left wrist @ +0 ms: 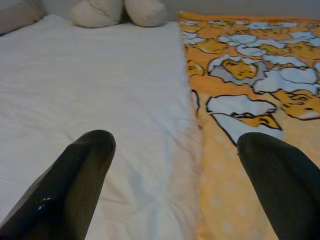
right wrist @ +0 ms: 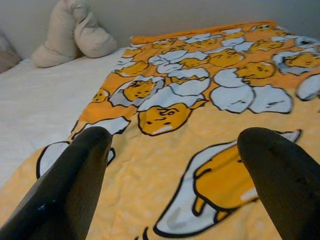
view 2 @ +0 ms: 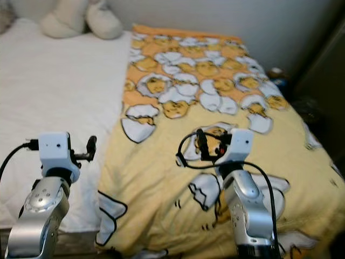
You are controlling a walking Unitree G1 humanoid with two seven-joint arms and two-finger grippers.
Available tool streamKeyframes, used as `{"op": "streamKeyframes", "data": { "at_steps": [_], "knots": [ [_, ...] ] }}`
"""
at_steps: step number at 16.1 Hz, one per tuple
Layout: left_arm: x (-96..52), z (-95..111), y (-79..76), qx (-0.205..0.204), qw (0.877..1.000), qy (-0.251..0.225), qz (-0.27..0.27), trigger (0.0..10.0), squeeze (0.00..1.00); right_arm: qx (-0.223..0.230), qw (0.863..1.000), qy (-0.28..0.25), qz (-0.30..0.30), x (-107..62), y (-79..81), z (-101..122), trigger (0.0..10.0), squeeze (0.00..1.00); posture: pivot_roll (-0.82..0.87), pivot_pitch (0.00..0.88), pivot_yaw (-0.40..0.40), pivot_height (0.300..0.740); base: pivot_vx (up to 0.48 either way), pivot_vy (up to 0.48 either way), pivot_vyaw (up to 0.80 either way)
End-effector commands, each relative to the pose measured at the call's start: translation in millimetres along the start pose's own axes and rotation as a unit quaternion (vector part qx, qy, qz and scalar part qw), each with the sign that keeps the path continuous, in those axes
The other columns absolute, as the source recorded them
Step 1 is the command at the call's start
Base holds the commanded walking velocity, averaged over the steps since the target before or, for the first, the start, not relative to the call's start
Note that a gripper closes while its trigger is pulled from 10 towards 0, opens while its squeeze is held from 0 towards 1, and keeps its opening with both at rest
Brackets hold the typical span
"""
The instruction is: Clean up the room
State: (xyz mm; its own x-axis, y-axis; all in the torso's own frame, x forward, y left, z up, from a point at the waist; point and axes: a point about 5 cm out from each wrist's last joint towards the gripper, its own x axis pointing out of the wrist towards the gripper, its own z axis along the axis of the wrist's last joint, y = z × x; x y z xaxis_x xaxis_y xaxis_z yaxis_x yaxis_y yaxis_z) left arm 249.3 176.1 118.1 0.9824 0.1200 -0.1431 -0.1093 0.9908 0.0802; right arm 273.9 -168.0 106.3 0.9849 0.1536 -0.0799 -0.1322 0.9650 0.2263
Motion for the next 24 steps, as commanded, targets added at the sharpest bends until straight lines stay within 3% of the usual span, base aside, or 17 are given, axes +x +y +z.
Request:
{"op": "streamKeyframes", "data": {
  "at_steps": [1,9,11,17,24],
  "knots": [
    [1.0,1.7,-3.9,0.003,1.000,-0.005,-0.009,10.0,0.00,-0.002,1.000,0.005,0.004,1.8,0.5,0.7,10.0,0.00,0.07,0.000,-0.073,0.740,0.000,0.000,0.00],
    [5.7,8.1,-11.5,0.000,0.999,-0.020,-0.031,10.0,0.00,-0.033,0.999,0.015,0.009,4.5,-4.3,-6.2,10.0,0.00,0.06,0.000,-0.060,0.740,0.000,0.000,0.00],
    [5.5,7.8,-12.7,0.002,0.999,-0.021,-0.034,10.0,0.00,-0.044,0.999,0.014,0.000,6.0,-7.5,-6.5,10.0,0.00,0.06,0.000,-0.060,0.740,0.000,0.000,0.72],
    [7.1,11.2,-15.0,0.005,0.998,-0.034,-0.047,10.0,0.00,-0.045,0.999,0.008,-0.008,6.8,-11.0,-7.4,10.0,0.00,0.05,0.000,-0.056,0.740,0.000,0.000,0.11],
    [7.3,18.2,-17.7,0.007,0.996,-0.056,-0.063,10.0,0.00,-0.050,0.999,0.004,-0.002,10.4,-10.2,-9.9,10.0,0.00,0.05,0.000,-0.052,0.740,0.450,0.000,0.00]
  ]
}}
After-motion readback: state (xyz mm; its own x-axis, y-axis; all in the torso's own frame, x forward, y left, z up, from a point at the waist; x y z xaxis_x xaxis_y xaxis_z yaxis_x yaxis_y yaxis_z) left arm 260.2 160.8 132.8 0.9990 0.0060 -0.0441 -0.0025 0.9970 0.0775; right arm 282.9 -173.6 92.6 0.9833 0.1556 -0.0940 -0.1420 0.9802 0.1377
